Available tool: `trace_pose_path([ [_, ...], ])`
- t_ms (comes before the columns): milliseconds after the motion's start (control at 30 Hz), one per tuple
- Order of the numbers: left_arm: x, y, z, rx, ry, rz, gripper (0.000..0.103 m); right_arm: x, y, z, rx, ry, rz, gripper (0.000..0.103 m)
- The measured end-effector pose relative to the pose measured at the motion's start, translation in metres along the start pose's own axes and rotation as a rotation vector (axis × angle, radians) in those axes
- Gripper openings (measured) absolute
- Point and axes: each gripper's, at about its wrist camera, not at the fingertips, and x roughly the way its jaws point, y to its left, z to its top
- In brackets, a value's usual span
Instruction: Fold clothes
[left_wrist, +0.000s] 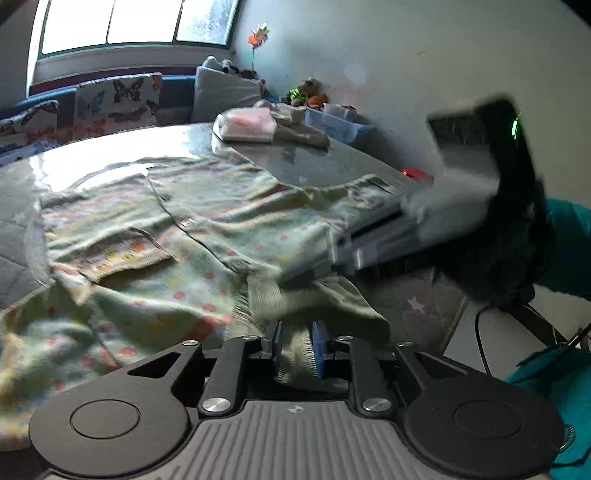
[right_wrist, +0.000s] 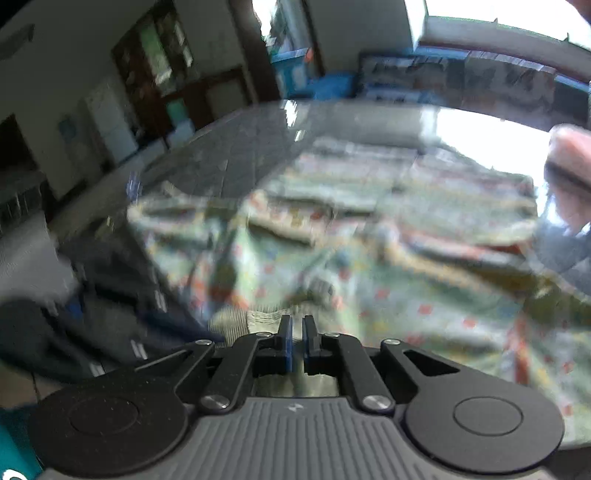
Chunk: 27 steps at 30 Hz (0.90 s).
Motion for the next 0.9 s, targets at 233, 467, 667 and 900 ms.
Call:
trace_pose_path([
  [233,0.009,0.009,0.021,-0.050,-0.048,0.029,0.020,-0.009,0.007,-0.005,-0.044,-0.013,-0.013,0.010],
  [467,0.045,0.015,0.031,-0.110,-0.036,0.033,0.020,-0.020,0.004,-0.009,-0.039,-0.031,-0.037,0.010],
  [667,0.062,0.022,0.027,-0.136,0.010,0.050,0.020,-0.018,-0.014,-0.015,0.022,-0.015,-0.073,0.011],
  [900,0.057,0.017,0.034,-0.130,0.001,0.054,0.021,-0.033,-0.040,-0.004,0.063,-0.102,-0.164,0.027],
])
